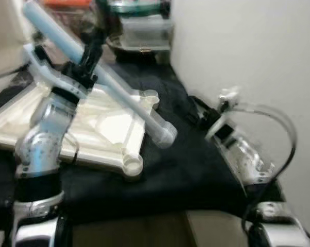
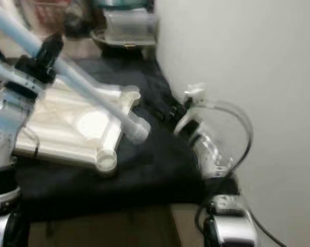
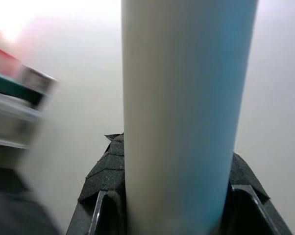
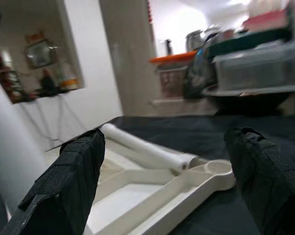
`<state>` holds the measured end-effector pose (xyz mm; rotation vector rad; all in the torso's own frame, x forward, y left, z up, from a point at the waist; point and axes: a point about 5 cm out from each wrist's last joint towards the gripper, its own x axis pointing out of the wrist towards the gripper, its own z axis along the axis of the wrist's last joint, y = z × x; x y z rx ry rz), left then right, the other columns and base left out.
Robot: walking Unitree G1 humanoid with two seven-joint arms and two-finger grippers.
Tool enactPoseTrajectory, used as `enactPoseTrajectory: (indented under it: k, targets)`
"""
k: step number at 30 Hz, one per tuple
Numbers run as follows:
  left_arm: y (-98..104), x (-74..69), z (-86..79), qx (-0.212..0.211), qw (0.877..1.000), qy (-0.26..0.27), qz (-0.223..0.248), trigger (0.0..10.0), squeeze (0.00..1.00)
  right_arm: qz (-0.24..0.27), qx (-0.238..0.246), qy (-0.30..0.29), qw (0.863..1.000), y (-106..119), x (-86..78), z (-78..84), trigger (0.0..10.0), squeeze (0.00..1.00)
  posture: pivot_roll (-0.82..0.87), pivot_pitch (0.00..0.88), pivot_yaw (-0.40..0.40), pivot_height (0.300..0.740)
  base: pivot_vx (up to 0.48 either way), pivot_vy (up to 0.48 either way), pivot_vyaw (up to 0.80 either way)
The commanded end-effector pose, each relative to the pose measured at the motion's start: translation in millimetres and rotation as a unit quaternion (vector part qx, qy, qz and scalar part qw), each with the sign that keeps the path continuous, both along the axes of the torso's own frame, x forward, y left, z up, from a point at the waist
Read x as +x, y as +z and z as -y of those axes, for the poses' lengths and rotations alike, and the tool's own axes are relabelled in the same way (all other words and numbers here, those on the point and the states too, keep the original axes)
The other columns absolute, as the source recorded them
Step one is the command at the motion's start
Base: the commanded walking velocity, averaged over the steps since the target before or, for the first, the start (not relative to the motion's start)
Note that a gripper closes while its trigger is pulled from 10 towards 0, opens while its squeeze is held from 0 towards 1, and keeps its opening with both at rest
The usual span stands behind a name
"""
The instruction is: Building children table
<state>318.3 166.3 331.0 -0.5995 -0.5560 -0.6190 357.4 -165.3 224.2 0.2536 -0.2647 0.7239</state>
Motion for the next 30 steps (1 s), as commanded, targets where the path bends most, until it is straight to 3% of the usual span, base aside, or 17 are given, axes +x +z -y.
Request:
enactPoseTrajectory:
  k: [1, 10, 13, 15, 17, 18, 19, 20, 25, 26, 30]
  targets:
    - [1.8, 0.1, -7.0, 0.007, 1.0, 0.003, 0.007, 10.0, 0.0, 0.01, 0.005, 0.013, 1.0, 6.2, -0.7, -5.6, 10.0, 0.0, 0.12, 0.0, -0.054, 0.74, 0.0, 0.0, -0.79]
    - [7.3, 9.2, -3.2, 0.065, 0.997, -0.025, 0.022, 10.0, 0.0, 0.016, -0.015, 0.034, 0.999, 13.9, -4.8, -6.0, 10.0, 0.0, 0.12, 0.0, -0.048, 0.74, 0.0, 0.0, -0.7]
    - [5.8, 10.7, -0.3, 0.086, 0.996, -0.03, 0.023, 10.0, 0.0, 0.008, -0.044, 0.048, 0.998, 12.0, -6.2, -8.9, 10.0, 0.0, 0.12, 0.0, -0.048, 0.74, 0.0, 0.0, 0.0]
    - [1.5, 15.5, 6.4, 0.127, 0.991, -0.04, 0.024, 10.0, 0.0, -0.012, -0.115, 0.081, 0.99, 5.5, -9.4, -17.3, 10.0, 0.0, 0.12, 0.0, -0.049, 0.74, 0.0, 0.0, 0.0]
    - [1.5, 15.5, 6.4, 0.127, 0.991, -0.04, 0.024, 10.0, 0.0, -0.012, -0.115, 0.081, 0.99, 5.5, -9.4, -17.3, 10.0, 0.0, 0.12, 0.0, -0.049, 0.74, 0.0, 0.0, 0.0]
    - [-0.8, 18.2, 9.9, 0.145, 0.988, -0.047, 0.023, 10.0, 0.0, -0.025, -0.149, 0.089, 0.985, 2.1, -9.6, -20.2, 10.0, 0.0, 0.12, 0.0, -0.05, 0.74, 0.0, 0.0, 0.0]
    - [-0.8, 18.2, 9.9, 0.145, 0.988, -0.047, 0.023, 10.0, 0.0, -0.025, -0.149, 0.089, 0.985, 2.1, -9.6, -20.2, 10.0, 0.0, 0.12, 0.0, -0.05, 0.74, 0.0, 0.0, 0.0]
    - [-2.9, 21.0, 13.6, 0.162, 0.985, -0.052, 0.023, 10.0, 0.0, -0.034, -0.153, 0.097, 0.983, 2.7, -9.2, -23.1, 10.0, 1.0, 0.12, 0.0, -0.047, 0.74, 0.0, 0.0, 0.0]
    - [-4.5, 25.9, 21.9, 0.184, 0.98, -0.066, 0.024, 10.0, 0.0, -0.033, -0.163, 0.116, 0.979, 8.3, -10.8, -30.4, 10.0, 1.0, 0.12, 0.0, -0.046, 0.74, 0.0, 0.0, 0.0]
    - [-3.7, 29.1, 27.1, 0.194, 0.978, -0.072, 0.029, 10.0, 0.0, -0.037, -0.168, 0.124, 0.977, 10.3, -11.2, -34.4, 10.0, 0.0, 0.12, 0.0, -0.046, 0.74, 0.0, 0.0, 0.0]
    - [0.5, 35.4, 39.6, 0.205, 0.974, -0.086, 0.04, 10.0, 0.0, -0.051, -0.17, 0.143, 0.974, 12.1, -12.0, -42.7, 10.0, 0.0, 0.12, 0.0, -0.044, 0.74, 0.0, 0.0, 0.0]
